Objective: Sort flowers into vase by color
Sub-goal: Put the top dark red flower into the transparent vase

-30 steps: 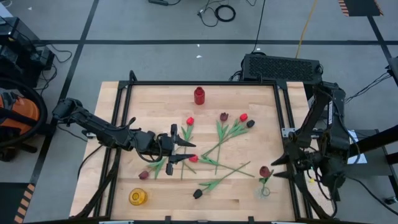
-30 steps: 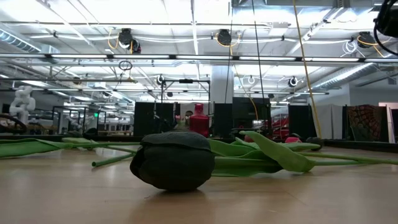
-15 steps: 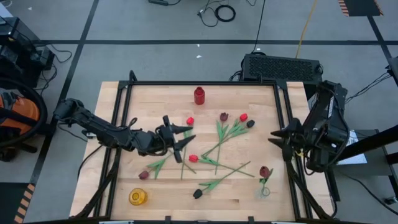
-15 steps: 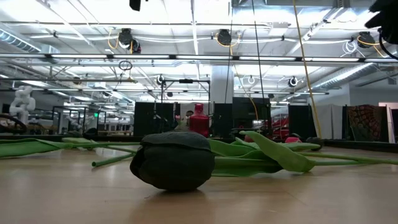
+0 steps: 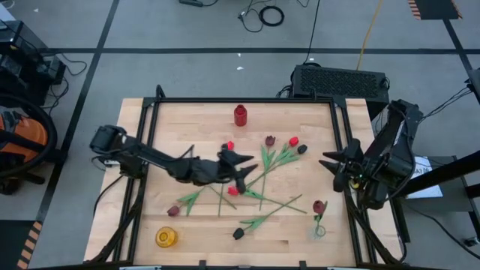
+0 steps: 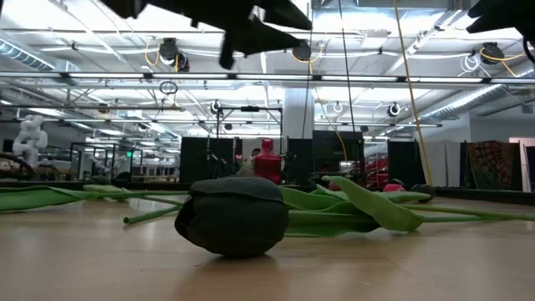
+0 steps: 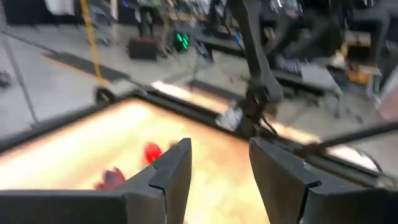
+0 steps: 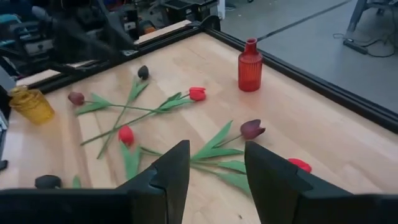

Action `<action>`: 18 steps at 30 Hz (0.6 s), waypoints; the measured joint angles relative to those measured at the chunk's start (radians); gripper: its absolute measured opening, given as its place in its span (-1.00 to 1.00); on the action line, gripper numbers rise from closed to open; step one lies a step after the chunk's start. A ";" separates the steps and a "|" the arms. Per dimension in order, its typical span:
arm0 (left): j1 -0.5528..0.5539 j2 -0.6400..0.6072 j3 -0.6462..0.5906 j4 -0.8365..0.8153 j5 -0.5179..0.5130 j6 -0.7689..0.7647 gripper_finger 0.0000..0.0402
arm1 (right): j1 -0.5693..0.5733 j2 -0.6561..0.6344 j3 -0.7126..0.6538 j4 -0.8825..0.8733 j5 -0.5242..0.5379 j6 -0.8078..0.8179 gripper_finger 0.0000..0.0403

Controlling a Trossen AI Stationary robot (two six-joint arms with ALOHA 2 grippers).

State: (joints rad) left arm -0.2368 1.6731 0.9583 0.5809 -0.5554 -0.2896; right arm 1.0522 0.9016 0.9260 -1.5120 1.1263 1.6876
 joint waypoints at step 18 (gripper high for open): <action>0.041 0.240 0.312 -0.425 0.019 -0.011 -0.16 | -0.002 -0.005 0.000 -0.058 0.001 -0.064 -0.28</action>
State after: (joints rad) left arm -0.1953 1.9133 1.2705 0.1564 -0.5360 -0.3006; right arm 1.0502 0.8967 0.9260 -1.5700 1.1276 1.6233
